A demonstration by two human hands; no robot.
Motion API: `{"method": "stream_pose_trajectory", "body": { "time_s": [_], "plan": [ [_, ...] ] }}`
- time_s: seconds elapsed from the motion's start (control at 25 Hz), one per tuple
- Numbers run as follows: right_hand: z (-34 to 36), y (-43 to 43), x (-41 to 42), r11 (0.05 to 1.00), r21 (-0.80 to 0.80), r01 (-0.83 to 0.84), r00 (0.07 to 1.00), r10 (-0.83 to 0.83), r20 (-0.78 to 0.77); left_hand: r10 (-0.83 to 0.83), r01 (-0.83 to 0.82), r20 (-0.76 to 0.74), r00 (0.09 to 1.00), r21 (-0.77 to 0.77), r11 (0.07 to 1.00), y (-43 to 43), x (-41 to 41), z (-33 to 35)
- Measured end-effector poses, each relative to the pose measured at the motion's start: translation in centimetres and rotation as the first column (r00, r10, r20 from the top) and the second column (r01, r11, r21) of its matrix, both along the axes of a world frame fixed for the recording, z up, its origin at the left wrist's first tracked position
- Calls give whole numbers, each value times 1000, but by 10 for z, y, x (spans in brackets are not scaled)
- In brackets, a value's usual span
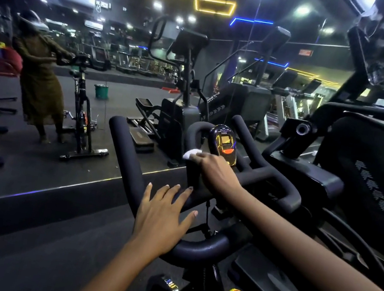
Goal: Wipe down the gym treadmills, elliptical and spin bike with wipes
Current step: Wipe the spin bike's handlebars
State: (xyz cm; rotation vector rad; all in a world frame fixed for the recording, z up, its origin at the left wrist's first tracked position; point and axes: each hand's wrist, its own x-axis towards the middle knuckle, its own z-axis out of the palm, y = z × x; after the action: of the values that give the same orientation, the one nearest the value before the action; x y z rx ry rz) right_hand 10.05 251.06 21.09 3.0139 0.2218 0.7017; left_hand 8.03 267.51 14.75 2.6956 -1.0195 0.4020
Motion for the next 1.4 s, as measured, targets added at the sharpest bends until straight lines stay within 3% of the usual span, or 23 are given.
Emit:
{"method": "stream_pose_trajectory", "body": {
  "time_s": [0.08, 0.12, 0.2, 0.28, 0.4, 0.8, 0.96, 1.08, 1.16, 1.24, 1.4],
  "plan": [
    [1, -14, -28, 999, 14, -30, 999, 30, -35, -38, 37, -11, 999, -42, 998, -3, 3, 5],
    [6, -23, -36, 997, 74, -17, 999, 15, 34, -73, 72, -3, 997, -56, 996, -8, 6, 8],
    [21, -44, -34, 967, 251, -39, 940, -50, 336, -139, 140, 27, 990, -24, 990, -21, 15, 12],
    [35, -63, -15, 951, 307, -23, 857, -139, 497, -179, 174, 70, 981, 81, 981, -32, 20, 12],
    [30, -75, 15, 981, 191, 14, 917, -89, 388, -186, 157, 135, 973, 199, 967, -37, 23, 6],
    [-57, -113, -52, 979, 96, -181, 957, 153, 247, -182, 166, 124, 975, 134, 977, -38, 25, 1],
    [-21, -100, -26, 982, 137, -134, 897, 61, 439, -177, 163, 110, 978, 131, 978, -37, 25, 1],
    [1, -76, 9, 985, 136, -109, 914, 46, 402, -173, 157, 108, 979, 137, 978, -37, 25, 2],
    [-1, -81, 16, 971, 236, -41, 917, -57, 394, -174, 159, 109, 979, 132, 978, -38, 25, 1],
    [-13, -89, 8, 938, 346, 12, 909, -155, 388, -176, 162, 108, 978, 130, 978, -37, 25, 1],
    [-43, -71, -17, 916, 388, 106, 908, -248, 337, -175, 163, 107, 979, 109, 980, -37, 25, 1]
  ]
}}
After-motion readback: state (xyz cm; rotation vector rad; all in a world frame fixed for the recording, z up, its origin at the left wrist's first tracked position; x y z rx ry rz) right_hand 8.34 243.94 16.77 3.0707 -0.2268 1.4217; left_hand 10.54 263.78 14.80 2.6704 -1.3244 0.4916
